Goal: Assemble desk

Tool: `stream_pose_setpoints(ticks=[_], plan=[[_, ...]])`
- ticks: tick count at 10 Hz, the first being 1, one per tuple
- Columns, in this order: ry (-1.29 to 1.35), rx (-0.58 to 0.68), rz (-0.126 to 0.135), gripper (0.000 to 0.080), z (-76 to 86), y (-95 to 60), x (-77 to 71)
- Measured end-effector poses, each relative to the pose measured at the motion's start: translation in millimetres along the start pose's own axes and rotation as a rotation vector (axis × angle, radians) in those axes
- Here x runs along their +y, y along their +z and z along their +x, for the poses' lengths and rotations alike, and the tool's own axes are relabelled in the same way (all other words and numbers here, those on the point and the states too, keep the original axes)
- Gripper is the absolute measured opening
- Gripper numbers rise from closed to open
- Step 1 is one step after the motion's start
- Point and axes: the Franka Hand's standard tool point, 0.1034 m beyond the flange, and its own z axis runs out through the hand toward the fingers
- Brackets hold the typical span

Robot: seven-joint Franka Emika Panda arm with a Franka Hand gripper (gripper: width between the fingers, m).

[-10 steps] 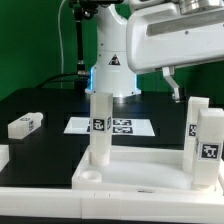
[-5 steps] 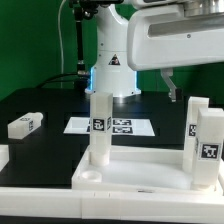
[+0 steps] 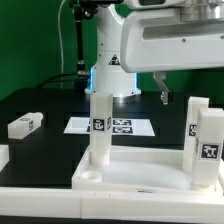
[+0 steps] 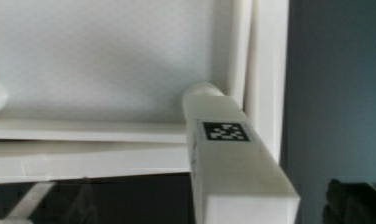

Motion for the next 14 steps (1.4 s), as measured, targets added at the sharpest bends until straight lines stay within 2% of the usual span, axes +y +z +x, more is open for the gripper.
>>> stream_pose_setpoints(ticks=[1,6,11,14], plan=[[0.004,0.005,-0.012,0.0649,2.3,2.7,-2.4],[0.006,0.004,-0.011,0.0649,2.1,5.2,-2.0],[-0.005,-0.004,-0.013,0.0649,10.9,24.2,-13.5],[-0.008,-0.006,-0.014,0.0637,10.2,25.4,-15.1]])
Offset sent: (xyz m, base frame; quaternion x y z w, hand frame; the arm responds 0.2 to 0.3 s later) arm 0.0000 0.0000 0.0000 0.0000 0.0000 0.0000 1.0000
